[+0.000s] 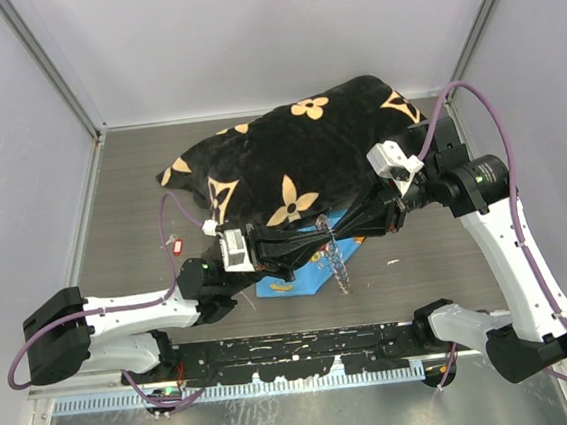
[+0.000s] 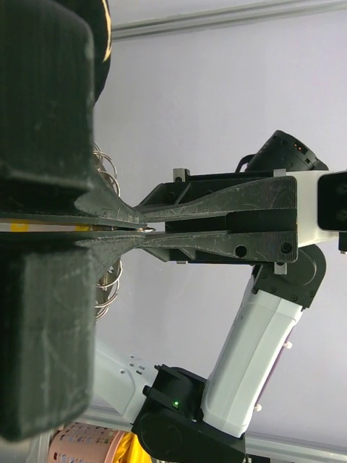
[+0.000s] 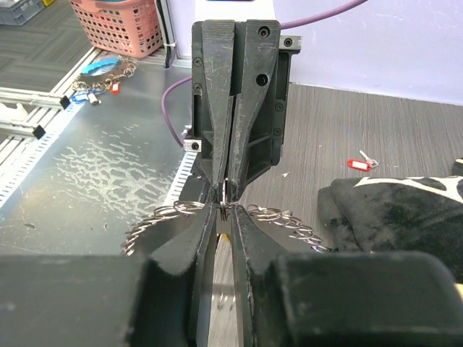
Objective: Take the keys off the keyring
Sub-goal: Remove the key from the keyring.
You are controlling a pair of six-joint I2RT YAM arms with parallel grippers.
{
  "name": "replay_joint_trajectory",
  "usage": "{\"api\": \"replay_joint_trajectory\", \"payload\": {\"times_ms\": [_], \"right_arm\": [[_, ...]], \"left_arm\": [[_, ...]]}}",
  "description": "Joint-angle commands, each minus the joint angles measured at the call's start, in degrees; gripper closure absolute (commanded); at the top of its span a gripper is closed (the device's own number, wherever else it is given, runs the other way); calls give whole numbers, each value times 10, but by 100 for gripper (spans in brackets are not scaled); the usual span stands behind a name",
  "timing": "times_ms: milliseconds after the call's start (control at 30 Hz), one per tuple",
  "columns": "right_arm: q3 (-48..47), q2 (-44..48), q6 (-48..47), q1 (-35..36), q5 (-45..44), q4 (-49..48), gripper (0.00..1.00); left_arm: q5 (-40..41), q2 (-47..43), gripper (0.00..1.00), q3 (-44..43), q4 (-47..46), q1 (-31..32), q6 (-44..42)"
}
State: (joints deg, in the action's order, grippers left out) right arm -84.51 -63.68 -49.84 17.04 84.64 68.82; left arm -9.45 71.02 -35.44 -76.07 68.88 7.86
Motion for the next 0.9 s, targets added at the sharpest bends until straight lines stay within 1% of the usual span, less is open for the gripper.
{"api": "replay_joint_trajectory", "payload": {"times_ms": [0, 133, 267, 367, 467, 500, 567, 633, 700, 767, 867], "right_arm": [[0, 9, -8, 1, 29, -10, 79], [1, 9, -9, 1, 29, -9, 80], [3, 10, -9, 1, 31, -9, 89], [3, 11, -10, 1, 33, -10, 98], [8, 14, -14, 1, 30, -9, 99], [10, 16, -15, 1, 27, -10, 99], [15, 18, -15, 2, 14, -10, 99], [21, 24, -21, 1, -3, -10, 99], [30, 28, -54, 1, -23, 8, 99], [40, 29, -115, 1, -41, 43, 99], [63, 27, -227, 1, -56, 103, 99]], "left_arm": [[-2, -1, 100, -26, -58, -2, 2], [-2, 1, 100, -27, -58, -2, 3], [-2, 2, 100, -28, -58, -2, 4], [-1, 4, 100, -27, -58, -1, 5], [4, 3, 100, -24, -58, -2, 7], [5, 2, 97, -22, -58, -2, 7], [9, -6, 76, -12, -58, -2, 7], [15, -23, 62, 13, -58, -2, 1], [19, -56, 55, 45, -49, -2, -12], [21, -96, 52, 77, -8, -2, -33], [17, -175, 52, 104, 147, -2, -71]]}}
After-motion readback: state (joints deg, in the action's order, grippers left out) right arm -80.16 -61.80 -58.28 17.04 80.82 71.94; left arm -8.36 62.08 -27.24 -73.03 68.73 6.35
